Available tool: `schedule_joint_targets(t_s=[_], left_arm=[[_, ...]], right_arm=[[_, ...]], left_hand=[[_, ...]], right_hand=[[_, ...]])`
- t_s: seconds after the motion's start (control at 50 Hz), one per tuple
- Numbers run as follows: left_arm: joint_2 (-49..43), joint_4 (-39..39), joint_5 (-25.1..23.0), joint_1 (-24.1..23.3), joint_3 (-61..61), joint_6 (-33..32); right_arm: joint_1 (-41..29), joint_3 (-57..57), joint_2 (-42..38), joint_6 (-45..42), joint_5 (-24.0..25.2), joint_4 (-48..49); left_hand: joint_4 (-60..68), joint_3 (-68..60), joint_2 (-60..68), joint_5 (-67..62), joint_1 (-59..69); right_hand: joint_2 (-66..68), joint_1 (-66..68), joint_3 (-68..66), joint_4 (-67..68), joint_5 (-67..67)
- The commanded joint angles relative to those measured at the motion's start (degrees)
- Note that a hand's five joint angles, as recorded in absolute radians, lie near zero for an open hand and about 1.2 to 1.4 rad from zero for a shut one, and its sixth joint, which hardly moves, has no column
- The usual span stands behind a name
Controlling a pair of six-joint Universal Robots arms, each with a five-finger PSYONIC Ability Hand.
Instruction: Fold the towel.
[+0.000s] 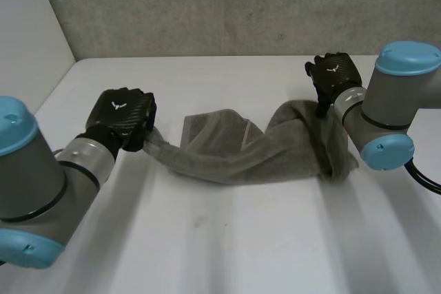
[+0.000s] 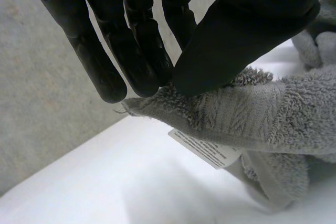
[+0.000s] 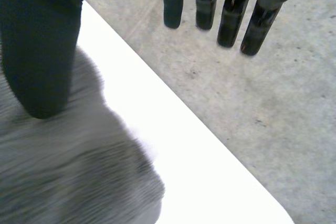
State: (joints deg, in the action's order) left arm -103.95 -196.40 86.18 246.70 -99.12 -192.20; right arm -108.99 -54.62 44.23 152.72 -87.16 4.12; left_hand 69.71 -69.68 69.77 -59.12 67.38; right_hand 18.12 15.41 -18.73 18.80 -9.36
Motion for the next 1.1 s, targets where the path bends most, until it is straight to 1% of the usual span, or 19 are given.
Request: schedule_joint_targets(t_s=[0.02,0.08,0.12,0.2,0.24,0.28,0.38,0.44,0.52,0.58,0.62,0.74,0.84,0.86,0.88,0.9,0.94,1.06,1.1], left_arm=[[-6.4,-0.5,0.4,-0.2,3.1,0.0],[-6.5,-0.5,0.4,0.2,3.6,0.2],[-6.5,-0.5,0.4,0.6,3.8,0.2],[-6.0,-0.5,0.4,1.2,3.8,0.2],[-5.6,-0.5,0.4,1.5,3.8,0.2],[-5.3,-0.5,0.4,1.8,3.8,0.2],[-5.3,-0.4,0.4,2.3,3.6,0.2],[-5.3,-0.4,0.4,2.4,3.6,0.2],[-5.3,-0.4,0.4,2.4,3.6,0.2],[-5.3,-0.5,0.4,2.5,3.6,0.2],[-5.3,-0.5,0.4,2.5,3.6,0.2],[-5.4,-0.5,0.4,2.6,3.6,0.2],[-5.5,-0.5,0.4,2.6,3.6,0.2],[-5.5,-0.5,0.4,2.6,3.6,0.2],[-5.5,-0.5,0.4,2.7,3.6,0.2],[-5.5,-0.5,0.4,2.6,3.6,0.2],[-5.5,-0.5,0.4,2.6,3.6,0.2],[-4.5,0.2,0.6,2.5,3.6,0.2],[-3.5,0.6,0.9,2.5,3.6,0.2]], right_arm=[[0.5,-11.4,11.7,1.1,-2.1,2.2],[0.5,-14.9,15.0,1.1,-1.9,2.2],[0.6,-20.8,20.7,1.3,-2.0,1.4],[0.6,-27.0,24.2,1.2,-0.9,0.1],[1.3,-33.9,26.2,0.7,1.7,-1.0],[1.9,-36.6,26.9,0.6,2.9,-1.0],[2.4,-46.8,29.1,-0.6,10.0,0.8],[2.4,-50.7,29.2,-1.9,11.0,4.4],[2.4,-53.6,28.7,-4.3,11.0,8.7],[2.5,-54.6,27.4,-7.3,11.0,13.1],[3.0,-54.3,24.2,-10.1,10.5,17.1],[5.1,-53.0,20.5,-14.6,9.8,19.5],[5.6,-51.2,17.9,-19.9,9.3,21.5],[5.8,-50.9,17.6,-21.4,8.7,23.0],[6.1,-50.6,17.4,-22.5,7.9,25.0],[6.1,-50.6,17.4,-22.6,7.9,25.1],[6.9,-50.3,17.4,-24.0,6.1,29.5],[8.9,-50.1,19.9,-23.6,5.8,31.0],[9.7,-50.5,25.0,-21.3,6.3,28.7]], left_hand=[[10.3,-10.3,10.2,-10.9,12.6],[10.3,-10.3,10.2,-10.9,12.6],[10.3,-10.3,10.2,-10.9,12.6],[10.3,-10.3,10.2,-10.9,12.6],[10.3,-10.3,10.2,-10.9,12.6],[10.3,-10.3,10.2,-10.9,12.6],[10.3,-10.3,10.2,-10.9,12.6],[10.3,-10.3,10.2,-10.9,12.6],[10.3,-10.3,10.2,-10.9,12.6],[10.3,-10.3,10.2,-10.9,12.6],[10.3,-10.3,10.2,-10.9,12.6],[10.3,-10.3,10.2,-10.9,12.6],[10.3,-10.3,10.2,-10.9,12.6],[10.3,-10.3,10.2,-10.9,12.6],[10.3,-10.3,10.2,-10.9,12.6],[10.3,-10.3,10.2,-10.9,12.6],[10.3,-10.3,10.2,-10.9,12.6],[10.3,-10.3,10.2,-10.9,12.6],[10.3,-10.3,10.2,-10.9,12.6]], right_hand=[[-8.1,-5.4,8.7,-8.8,9.4],[-8.1,-5.4,8.7,-8.8,9.4],[-8.1,-5.4,8.7,-8.8,9.4],[-8.1,-5.4,8.7,-8.8,9.4],[-4.4,-1.7,5.0,-5.0,5.6],[-2.2,0.5,2.8,-2.8,3.4],[12.3,15.0,-11.7,11.6,-11.0],[15.8,18.6,-15.2,15.2,-14.6],[13.7,16.4,-13.1,13.0,-12.4],[11.6,14.4,-11.0,11.0,-10.4],[11.0,13.7,-10.4,10.3,-9.7],[10.5,13.2,-9.9,9.8,-9.2],[14.2,16.9,-13.6,13.5,-12.9],[19.0,21.7,-18.4,18.3,-17.8],[28.7,31.4,-28.1,28.0,-27.5],[28.8,31.5,-28.2,28.1,-27.6],[61.7,64.4,-61.1,61.0,-60.5],[61.9,64.6,-61.3,61.2,-60.6],[61.9,64.6,-61.3,61.2,-60.6]])
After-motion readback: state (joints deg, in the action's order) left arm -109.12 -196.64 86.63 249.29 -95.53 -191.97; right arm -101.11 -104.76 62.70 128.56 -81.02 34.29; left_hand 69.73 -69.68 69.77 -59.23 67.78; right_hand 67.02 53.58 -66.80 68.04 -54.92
